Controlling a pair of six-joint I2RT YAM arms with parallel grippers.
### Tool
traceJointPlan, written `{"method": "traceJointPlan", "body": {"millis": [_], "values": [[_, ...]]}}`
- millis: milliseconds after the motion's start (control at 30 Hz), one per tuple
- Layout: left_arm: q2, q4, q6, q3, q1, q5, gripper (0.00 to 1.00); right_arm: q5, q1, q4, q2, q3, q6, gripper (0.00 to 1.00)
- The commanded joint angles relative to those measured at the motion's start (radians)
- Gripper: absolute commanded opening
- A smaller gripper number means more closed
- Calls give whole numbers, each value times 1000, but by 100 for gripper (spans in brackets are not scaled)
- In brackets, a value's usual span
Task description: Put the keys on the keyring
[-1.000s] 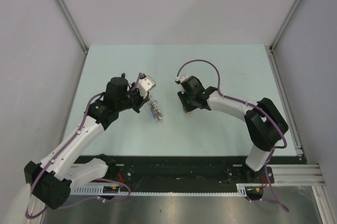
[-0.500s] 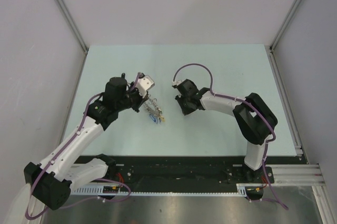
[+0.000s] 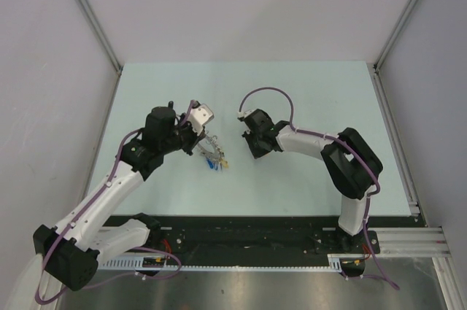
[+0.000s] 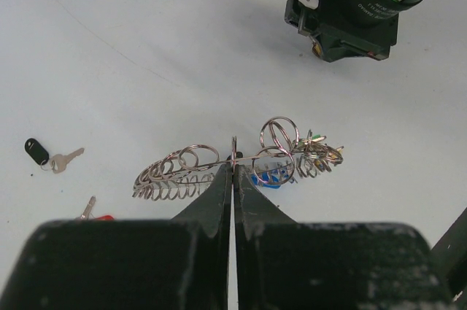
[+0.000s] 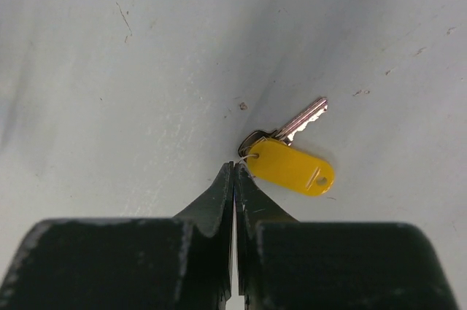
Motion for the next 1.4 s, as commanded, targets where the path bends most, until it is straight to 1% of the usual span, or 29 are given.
{"method": "traceJointPlan", "body": {"millis": [0,167,233,300,367,400,500,633,733,767,800,867,1000,1033,1067,1233,1267,1333,1367], "values": [[-37,62,-5,10,8,14,0,17,-10,-18,-24,33,3,0],[-34,63,-5,7,8,14,0,-21,-37,-78,-77,35,18,0],[-34,63,-3,10,8,15,0,-44,-66,-133,-112,35,26,0],[-36,63,-3,9,8,17,1,-105,-91,-203,-135,35,34,0],[-34,60,-5,9,8,18,0,-118,-122,-254,-143,35,34,0],[-34,62,-5,9,8,20,0,-120,-126,-298,-148,35,29,0],[-34,62,-6,9,8,21,0,-92,-128,-360,-153,27,3,0],[-32,59,-6,10,10,20,0,-57,-128,-387,-149,21,-19,0],[-31,60,-6,10,10,21,0,-60,-116,-377,-133,21,-29,1],[-29,60,-6,10,8,21,0,-58,-108,-371,-119,21,-31,3],[-31,60,-6,10,8,20,0,-57,-91,-354,-116,21,-34,12],[-29,60,-6,9,8,18,0,-57,-73,-329,-117,21,-35,21],[-28,62,-8,7,8,18,0,-57,-62,-302,-165,16,-28,30],[-29,62,-8,7,10,18,0,-57,-65,-299,-178,13,-25,31],[-29,62,-9,9,8,18,0,-19,-68,-294,-207,9,-25,32],[-29,62,-11,9,10,23,0,25,-88,-274,-254,-44,3,32],[-29,62,-12,9,8,24,0,40,-89,-257,-260,-74,14,32],[-29,63,-11,9,8,26,0,28,-111,-225,-286,-114,30,32],[-28,63,-12,10,8,26,0,-12,-126,-175,-301,-160,58,32]]}}
